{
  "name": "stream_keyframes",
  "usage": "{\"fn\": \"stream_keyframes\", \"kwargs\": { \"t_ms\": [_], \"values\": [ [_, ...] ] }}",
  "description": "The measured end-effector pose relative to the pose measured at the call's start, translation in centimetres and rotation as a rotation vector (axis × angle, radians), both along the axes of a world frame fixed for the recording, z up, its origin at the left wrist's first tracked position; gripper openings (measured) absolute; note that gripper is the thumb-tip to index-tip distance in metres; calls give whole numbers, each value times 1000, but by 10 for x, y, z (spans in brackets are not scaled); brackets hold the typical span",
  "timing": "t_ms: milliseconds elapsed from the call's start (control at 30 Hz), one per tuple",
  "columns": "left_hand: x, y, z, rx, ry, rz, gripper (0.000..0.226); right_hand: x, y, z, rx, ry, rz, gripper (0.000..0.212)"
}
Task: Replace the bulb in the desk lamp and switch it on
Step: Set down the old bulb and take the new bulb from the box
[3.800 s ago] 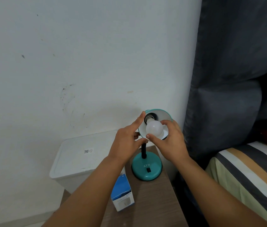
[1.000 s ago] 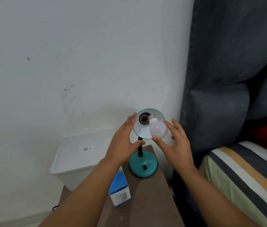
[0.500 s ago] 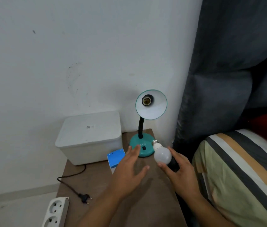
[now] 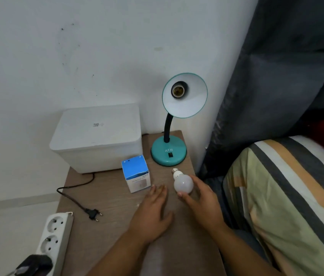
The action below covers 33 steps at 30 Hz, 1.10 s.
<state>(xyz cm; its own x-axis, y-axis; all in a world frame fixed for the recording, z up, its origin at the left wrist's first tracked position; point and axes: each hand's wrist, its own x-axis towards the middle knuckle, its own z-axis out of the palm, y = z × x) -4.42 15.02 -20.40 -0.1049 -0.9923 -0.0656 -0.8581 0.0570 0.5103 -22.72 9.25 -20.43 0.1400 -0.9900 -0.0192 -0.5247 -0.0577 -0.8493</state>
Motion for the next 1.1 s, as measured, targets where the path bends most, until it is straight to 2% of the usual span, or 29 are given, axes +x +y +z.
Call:
{"fn": "stream_keyframes", "kwargs": {
  "t_ms": [133, 300, 500, 1100],
  "values": [
    [1, -5, -13, -6, -98, -51, 84, 6, -8, -14, 12, 25, -9, 65],
    [0, -8, -32, -73, -189, -95, 80, 9, -15, -22, 2, 73, -12, 65],
    [-2, -6, -39, -117, -185, -59, 78, 11, -15, -25, -56, 163, -20, 59],
    [-3, -6, -35, -114, -179, -40, 78, 10, -13, -25, -56, 201, -14, 81]
  ]
}}
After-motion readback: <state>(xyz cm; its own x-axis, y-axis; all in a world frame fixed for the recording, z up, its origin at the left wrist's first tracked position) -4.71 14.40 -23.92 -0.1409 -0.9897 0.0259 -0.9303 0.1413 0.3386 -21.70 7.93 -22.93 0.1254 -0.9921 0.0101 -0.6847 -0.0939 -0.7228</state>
